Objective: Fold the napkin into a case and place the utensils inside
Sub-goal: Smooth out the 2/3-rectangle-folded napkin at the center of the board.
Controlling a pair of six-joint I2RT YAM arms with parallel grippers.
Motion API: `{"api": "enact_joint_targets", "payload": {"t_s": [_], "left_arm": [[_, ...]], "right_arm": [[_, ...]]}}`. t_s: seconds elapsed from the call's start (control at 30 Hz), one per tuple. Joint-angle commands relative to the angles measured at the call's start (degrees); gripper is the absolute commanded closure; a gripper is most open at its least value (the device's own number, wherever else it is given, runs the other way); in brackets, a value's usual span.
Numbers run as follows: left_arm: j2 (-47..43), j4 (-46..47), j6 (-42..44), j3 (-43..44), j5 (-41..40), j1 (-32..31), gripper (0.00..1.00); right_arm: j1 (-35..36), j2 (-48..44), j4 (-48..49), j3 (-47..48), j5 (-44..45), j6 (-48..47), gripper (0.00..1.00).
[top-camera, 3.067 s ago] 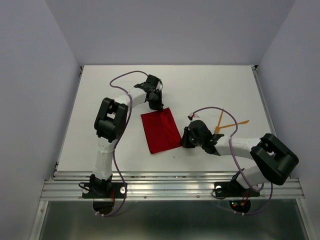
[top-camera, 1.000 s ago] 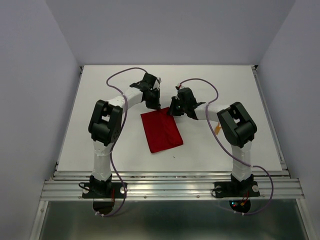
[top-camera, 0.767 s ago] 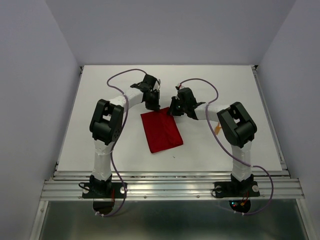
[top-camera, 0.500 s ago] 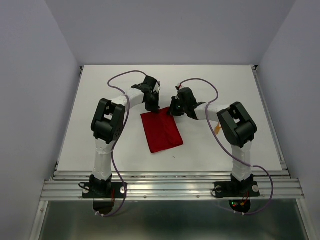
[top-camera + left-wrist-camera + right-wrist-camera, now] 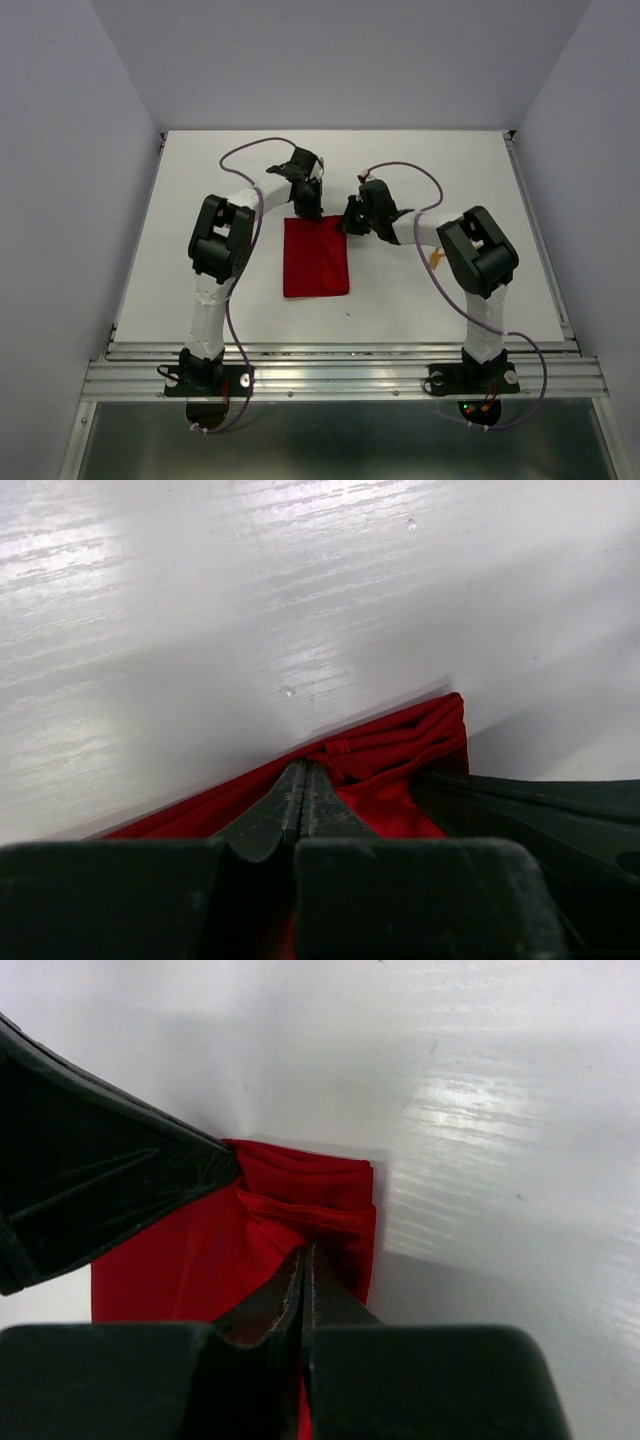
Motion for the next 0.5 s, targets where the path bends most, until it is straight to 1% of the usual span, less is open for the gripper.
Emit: {"api": "enact_joint_targets", "payload": {"t_s": [0.0, 0.17, 0.3, 0.4, 0.47], "left_arm": [[2.7, -1.1, 0.3, 2.8, 0.0, 0.0, 1.0], [3.9, -1.8, 0.3, 4.9, 0.0, -0.6, 1.0], [2.8, -3.6, 1.1, 6.8, -2.2, -0.6, 1.0], [0.0, -5.4, 1.9, 8.2, -4.3, -0.6, 1.0], [-2.5, -6.3, 2.5, 8.8, -5.6, -0.6, 1.0]], "right_arm": [[-0.3, -2.3, -2.9, -4.0, 3.0, 3.1, 0.99], [-0.3, -5.9, -2.1, -8.0, 4.7, 8.1, 0.98], [-0.3, -7.8, -2.1, -10.0, 6.7, 10.0, 0.99], [-0.3, -7.5, -4.4, -8.6, 6.8, 10.5, 0.99], [-0.3, -6.6, -6.7, -6.3, 8.4, 10.3, 0.99]]}}
